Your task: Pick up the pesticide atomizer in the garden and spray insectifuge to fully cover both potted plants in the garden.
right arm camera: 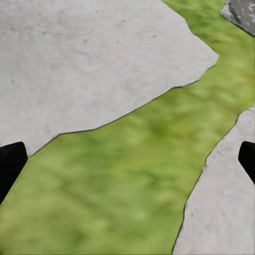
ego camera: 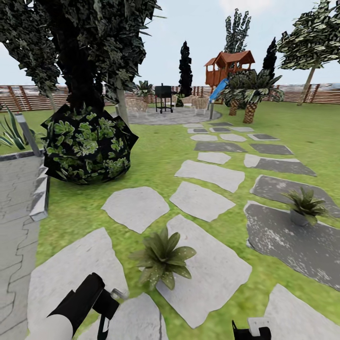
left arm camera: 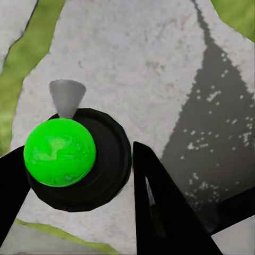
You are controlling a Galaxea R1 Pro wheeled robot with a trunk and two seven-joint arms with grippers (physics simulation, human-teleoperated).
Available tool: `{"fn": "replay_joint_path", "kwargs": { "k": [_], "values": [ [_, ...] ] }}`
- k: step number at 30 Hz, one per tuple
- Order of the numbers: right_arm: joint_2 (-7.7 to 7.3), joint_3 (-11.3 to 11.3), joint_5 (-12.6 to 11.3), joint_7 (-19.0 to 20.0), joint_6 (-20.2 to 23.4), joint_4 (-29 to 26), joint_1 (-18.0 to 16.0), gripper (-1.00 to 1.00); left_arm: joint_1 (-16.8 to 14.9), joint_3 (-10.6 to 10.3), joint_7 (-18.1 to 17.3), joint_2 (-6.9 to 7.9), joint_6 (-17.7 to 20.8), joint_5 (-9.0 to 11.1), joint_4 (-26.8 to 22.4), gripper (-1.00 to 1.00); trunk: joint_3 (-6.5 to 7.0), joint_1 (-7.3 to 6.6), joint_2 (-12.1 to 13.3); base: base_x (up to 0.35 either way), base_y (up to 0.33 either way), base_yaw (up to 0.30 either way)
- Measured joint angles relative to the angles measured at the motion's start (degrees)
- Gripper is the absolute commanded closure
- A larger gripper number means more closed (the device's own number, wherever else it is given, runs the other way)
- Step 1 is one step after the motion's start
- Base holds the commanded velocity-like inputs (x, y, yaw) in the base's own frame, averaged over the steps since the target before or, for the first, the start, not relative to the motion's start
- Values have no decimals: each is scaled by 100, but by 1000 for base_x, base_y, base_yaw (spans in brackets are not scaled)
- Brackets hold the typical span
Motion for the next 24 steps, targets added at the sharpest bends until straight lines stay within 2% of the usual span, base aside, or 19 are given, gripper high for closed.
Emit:
{"fn": "replay_joint_path", "kwargs": {
  "k": [4,13,24],
  "values": [
    [0,0,0,-6,0,-1,0,-100,0,0,0,-2,-1,0,0,100,0,-1,0,140,302,-26],
    [1,0,0,1,-1,0,0,-100,7,-22,1,-2,-10,0,3,100,25,-1,0,167,267,-232],
    [8,1,0,10,-3,1,0,-100,7,12,-9,1,-19,0,4,100,60,1,0,22,17,-247]
  ]
}}
